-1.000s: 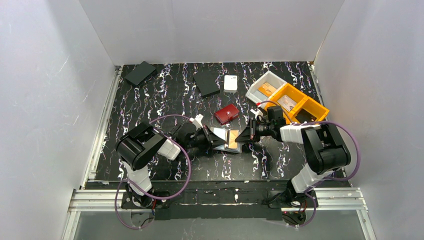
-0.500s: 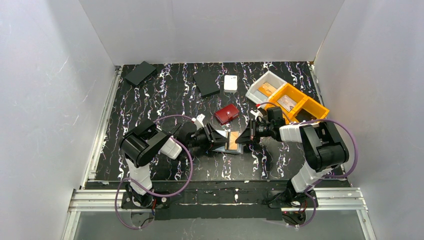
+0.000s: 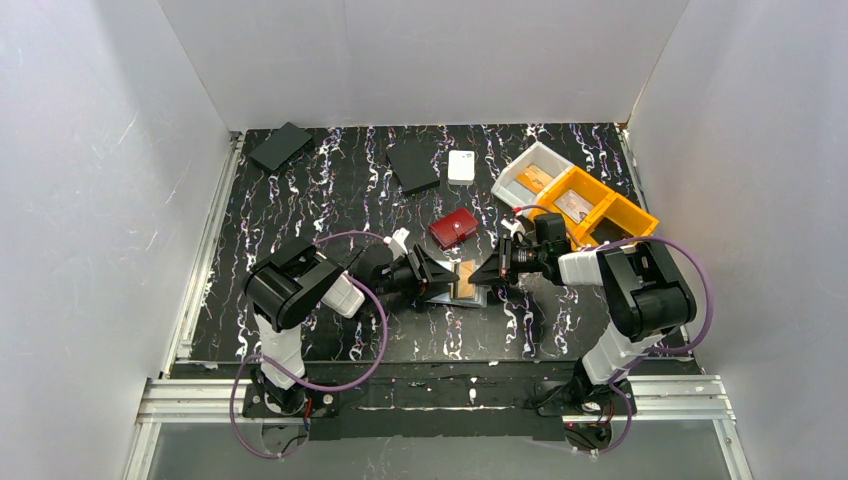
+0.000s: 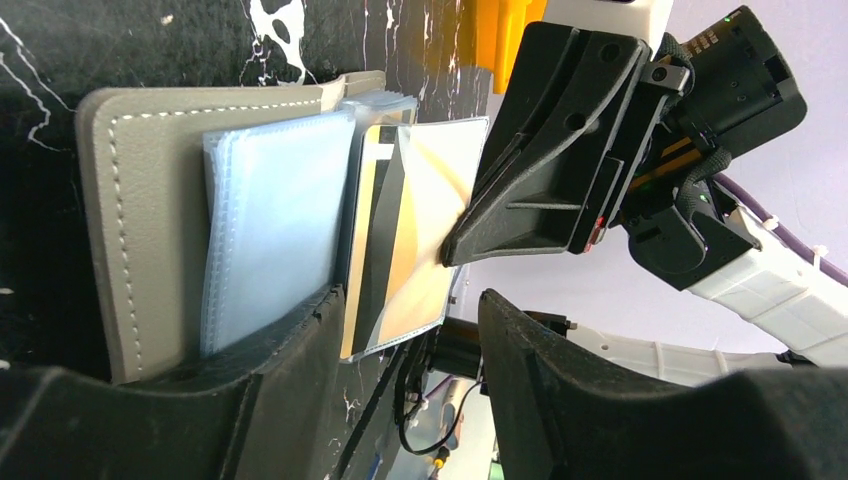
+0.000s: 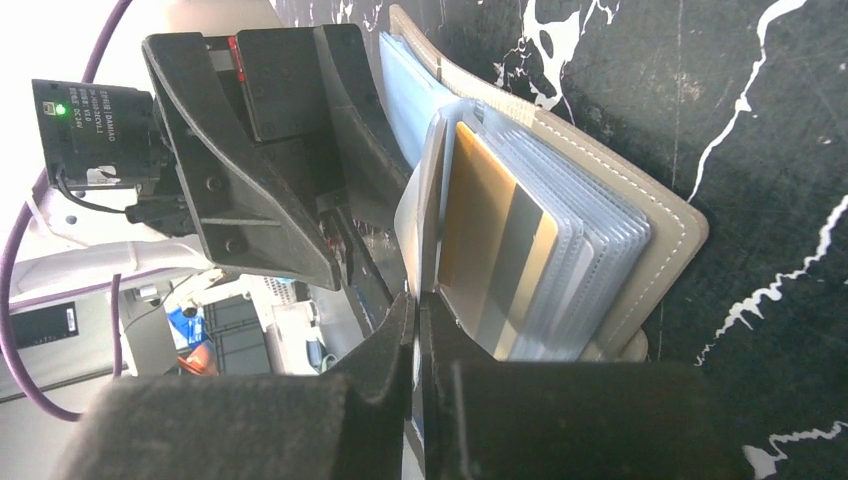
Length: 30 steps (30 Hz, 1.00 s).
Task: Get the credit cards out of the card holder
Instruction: Remove the credit card from the card holder.
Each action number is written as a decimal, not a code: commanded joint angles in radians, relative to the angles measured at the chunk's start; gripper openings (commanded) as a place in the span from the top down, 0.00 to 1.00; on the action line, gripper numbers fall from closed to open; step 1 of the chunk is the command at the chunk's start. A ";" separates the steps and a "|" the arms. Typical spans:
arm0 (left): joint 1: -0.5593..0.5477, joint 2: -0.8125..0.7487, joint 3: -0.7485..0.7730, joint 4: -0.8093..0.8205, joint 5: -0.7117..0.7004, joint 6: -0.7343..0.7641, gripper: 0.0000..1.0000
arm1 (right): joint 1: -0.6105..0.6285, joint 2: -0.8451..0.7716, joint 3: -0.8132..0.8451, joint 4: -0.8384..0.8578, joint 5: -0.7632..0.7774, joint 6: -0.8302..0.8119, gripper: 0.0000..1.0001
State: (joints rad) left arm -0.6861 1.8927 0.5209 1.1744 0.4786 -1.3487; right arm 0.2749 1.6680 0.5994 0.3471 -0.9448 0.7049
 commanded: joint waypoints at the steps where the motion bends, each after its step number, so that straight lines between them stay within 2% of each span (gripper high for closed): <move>1: 0.000 -0.010 0.019 0.022 0.015 -0.004 0.48 | -0.002 0.007 -0.008 0.133 -0.073 0.084 0.99; 8: 0.000 -0.009 0.022 0.019 0.019 -0.003 0.46 | -0.013 -0.012 -0.026 0.187 -0.082 0.125 0.99; 11: 0.001 -0.017 0.032 0.021 0.026 -0.009 0.47 | -0.013 -0.009 -0.015 0.114 -0.056 0.066 0.99; 19: 0.001 -0.066 0.047 0.030 0.017 -0.032 0.62 | -0.013 0.002 0.033 -0.128 0.053 -0.117 0.99; 25: 0.001 -0.057 0.066 0.029 0.028 -0.038 0.74 | -0.012 -0.003 0.032 -0.126 0.048 -0.124 0.99; 30: -0.001 -0.042 0.081 0.029 0.038 -0.036 0.75 | -0.007 -0.008 0.027 -0.108 0.039 -0.110 0.99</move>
State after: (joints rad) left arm -0.6834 1.8889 0.5397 1.1119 0.4857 -1.3691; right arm 0.2561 1.6764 0.6144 0.2602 -0.9190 0.6243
